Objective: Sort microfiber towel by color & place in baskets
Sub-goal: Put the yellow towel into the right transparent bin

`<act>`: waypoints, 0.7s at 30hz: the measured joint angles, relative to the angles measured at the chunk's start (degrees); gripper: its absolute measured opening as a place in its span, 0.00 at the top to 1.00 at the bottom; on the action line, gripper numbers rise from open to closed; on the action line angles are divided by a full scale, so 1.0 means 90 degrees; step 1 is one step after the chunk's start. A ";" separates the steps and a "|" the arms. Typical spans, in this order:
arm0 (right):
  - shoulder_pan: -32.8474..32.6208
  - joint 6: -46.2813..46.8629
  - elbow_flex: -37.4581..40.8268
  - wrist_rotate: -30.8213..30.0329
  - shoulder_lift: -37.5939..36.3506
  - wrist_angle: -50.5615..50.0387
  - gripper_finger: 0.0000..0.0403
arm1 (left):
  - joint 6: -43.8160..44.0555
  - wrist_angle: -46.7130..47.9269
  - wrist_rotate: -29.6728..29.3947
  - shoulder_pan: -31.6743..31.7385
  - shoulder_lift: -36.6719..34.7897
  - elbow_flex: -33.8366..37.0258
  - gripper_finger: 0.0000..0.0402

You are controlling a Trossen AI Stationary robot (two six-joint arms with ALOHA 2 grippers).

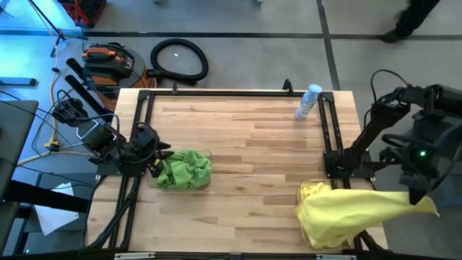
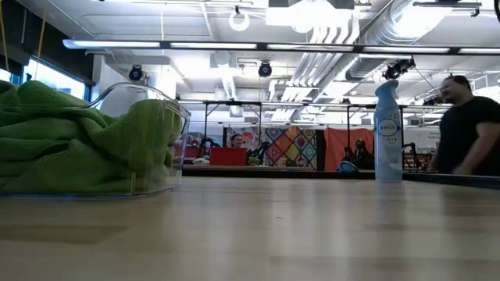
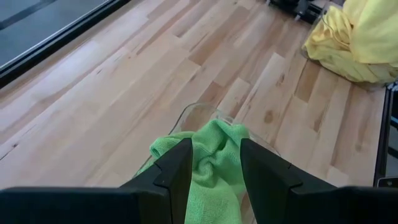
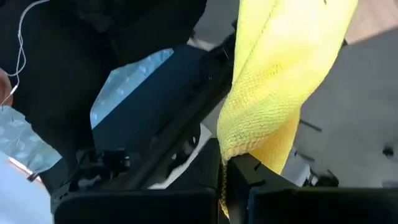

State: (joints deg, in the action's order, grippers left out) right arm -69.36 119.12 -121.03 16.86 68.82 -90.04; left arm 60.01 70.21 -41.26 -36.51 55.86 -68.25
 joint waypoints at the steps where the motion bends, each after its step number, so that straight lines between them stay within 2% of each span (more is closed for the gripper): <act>1: -0.0106 0.0095 0.0000 -0.0009 -0.0054 0.0000 1.00 | 0.0003 -0.0001 -0.0009 0.0000 0.0000 0.0000 0.69; 6: -0.0425 0.0409 0.0005 -0.0076 -0.0277 0.0000 1.00 | 0.0164 -0.0001 -0.0019 0.0000 0.0000 0.0000 0.69; 10: -0.0452 -0.0177 0.0329 -0.1221 -0.0422 0.0019 1.00 | 0.0274 0.0000 -0.0070 -0.0002 0.0017 0.0000 0.69; 12: -0.0447 -0.0737 0.0849 -0.1681 -0.0519 0.0014 1.00 | 0.0272 0.0000 -0.0107 0.0000 0.0041 0.0000 0.69; 15: -0.0447 -0.1198 0.1917 -0.1942 -0.0659 0.0005 1.00 | 0.0246 0.0010 -0.0145 0.0000 0.0090 0.0001 0.69; 21: -0.0388 -0.0995 0.4001 -0.2016 -0.0649 0.0081 1.00 | 0.0024 0.0017 -0.0150 -0.0002 0.0179 0.0002 0.69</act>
State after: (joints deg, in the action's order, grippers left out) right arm -72.86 110.17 -85.03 -1.29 62.97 -89.31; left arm 60.22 70.37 -42.61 -36.53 57.47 -68.23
